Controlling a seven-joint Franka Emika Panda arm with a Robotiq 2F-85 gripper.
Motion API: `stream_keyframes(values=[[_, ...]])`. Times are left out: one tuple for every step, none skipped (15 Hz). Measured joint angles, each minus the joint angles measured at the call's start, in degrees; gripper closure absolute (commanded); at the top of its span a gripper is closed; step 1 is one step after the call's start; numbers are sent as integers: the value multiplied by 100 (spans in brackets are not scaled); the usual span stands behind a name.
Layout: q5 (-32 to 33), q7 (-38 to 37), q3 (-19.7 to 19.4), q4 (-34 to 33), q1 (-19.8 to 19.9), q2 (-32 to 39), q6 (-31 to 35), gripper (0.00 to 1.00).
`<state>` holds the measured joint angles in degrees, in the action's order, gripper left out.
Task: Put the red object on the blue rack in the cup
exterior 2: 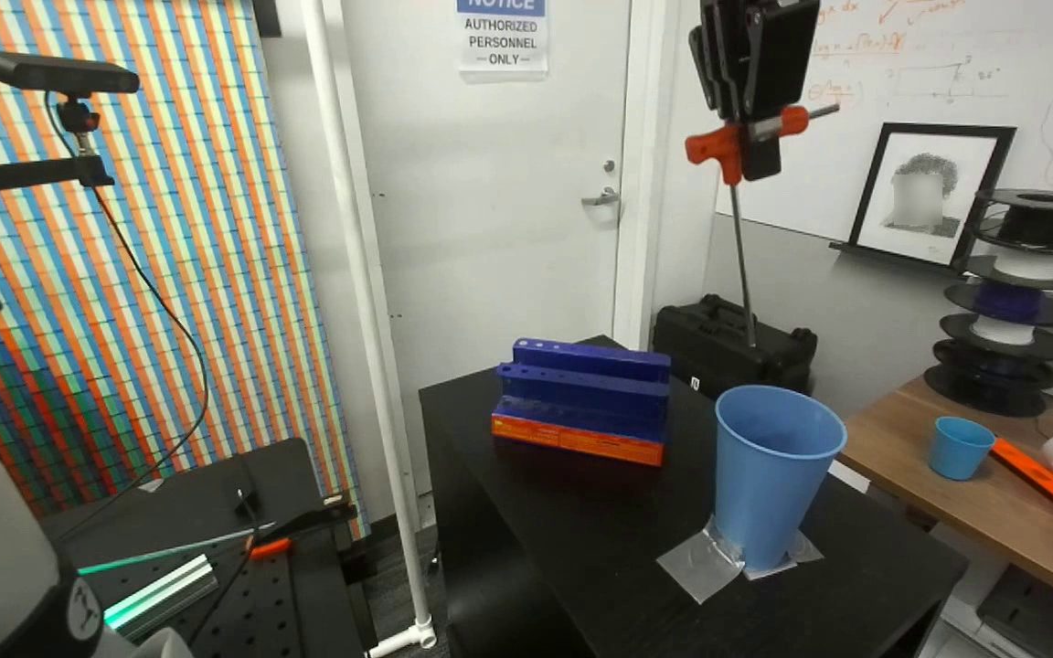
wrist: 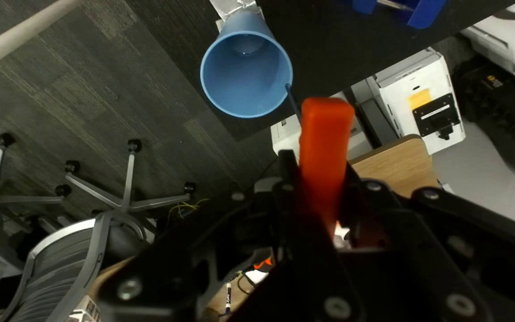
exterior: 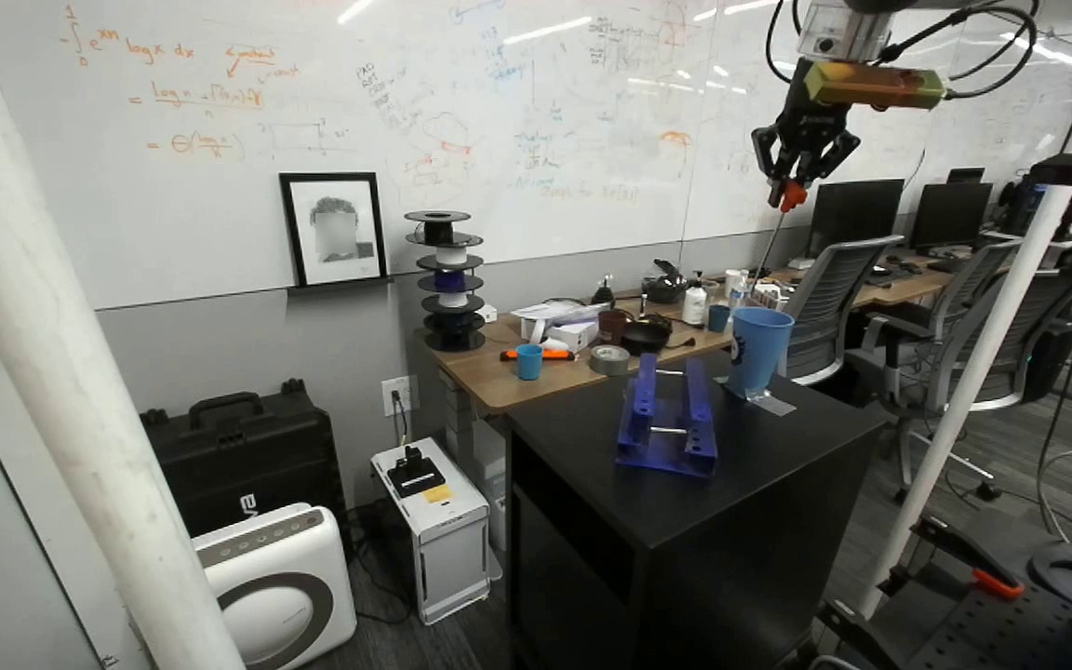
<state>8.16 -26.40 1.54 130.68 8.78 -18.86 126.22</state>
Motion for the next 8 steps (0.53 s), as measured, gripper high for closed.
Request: stream_keyframes(values=[[0,-9,-31,1,22,115,35,90],[0,-16,-62,3,37,240,64,90],[0,-21,-96,3,46,372,101,90],[0,-26,-131,3,50,512,143,90],[0,-32,-163,2,51,641,187,89],[0,-34,-193,0,51,776,243,55],[0,-35,-217,-5,51,893,280,54],[0,-43,-236,-14,52,992,305,47]])
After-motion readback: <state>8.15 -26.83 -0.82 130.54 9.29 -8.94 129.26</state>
